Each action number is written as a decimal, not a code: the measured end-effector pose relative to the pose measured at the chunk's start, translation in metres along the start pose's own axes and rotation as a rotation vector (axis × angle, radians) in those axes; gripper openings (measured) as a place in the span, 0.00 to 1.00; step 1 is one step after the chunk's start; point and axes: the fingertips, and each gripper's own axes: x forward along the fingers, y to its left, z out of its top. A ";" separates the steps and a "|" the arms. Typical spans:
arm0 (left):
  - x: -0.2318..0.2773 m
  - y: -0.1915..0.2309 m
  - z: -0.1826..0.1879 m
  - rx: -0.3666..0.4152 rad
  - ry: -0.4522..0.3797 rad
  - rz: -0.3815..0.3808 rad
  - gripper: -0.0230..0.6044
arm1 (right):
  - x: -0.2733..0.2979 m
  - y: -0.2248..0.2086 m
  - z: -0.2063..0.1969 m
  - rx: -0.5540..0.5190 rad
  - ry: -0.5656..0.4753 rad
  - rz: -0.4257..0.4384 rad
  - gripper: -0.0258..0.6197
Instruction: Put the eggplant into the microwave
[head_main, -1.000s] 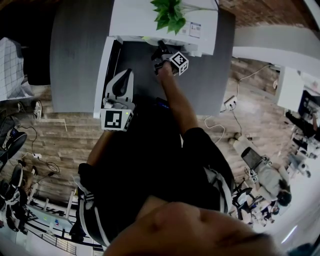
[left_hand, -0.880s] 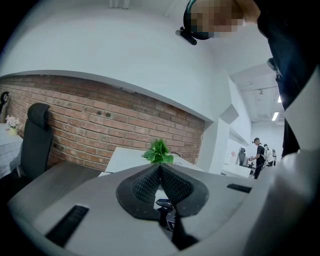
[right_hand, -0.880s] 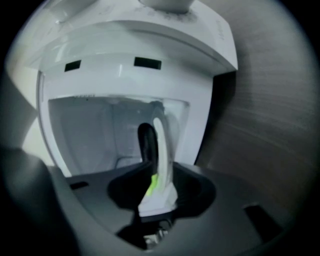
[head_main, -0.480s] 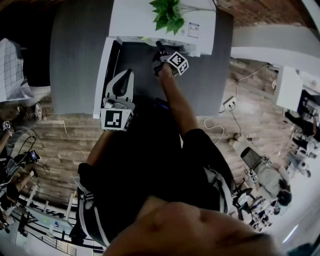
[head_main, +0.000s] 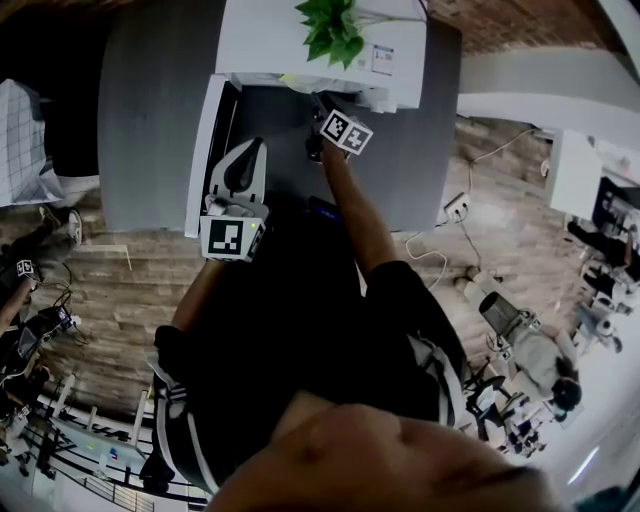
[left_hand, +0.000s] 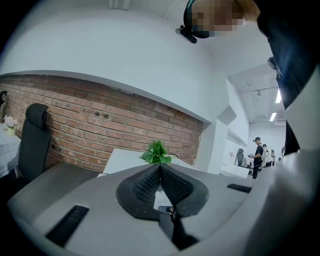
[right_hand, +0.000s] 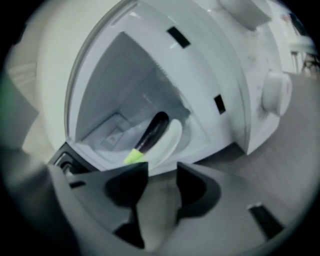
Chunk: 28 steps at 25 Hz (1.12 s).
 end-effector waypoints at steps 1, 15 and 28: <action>0.000 0.000 0.000 0.006 -0.002 -0.004 0.09 | -0.002 0.002 -0.001 -0.063 0.007 -0.013 0.34; -0.001 0.005 -0.004 0.011 0.007 0.000 0.09 | -0.003 0.022 -0.010 -0.384 0.039 -0.117 0.13; 0.002 0.012 -0.006 -0.016 0.010 0.015 0.09 | 0.014 0.021 -0.003 -0.347 0.044 -0.135 0.13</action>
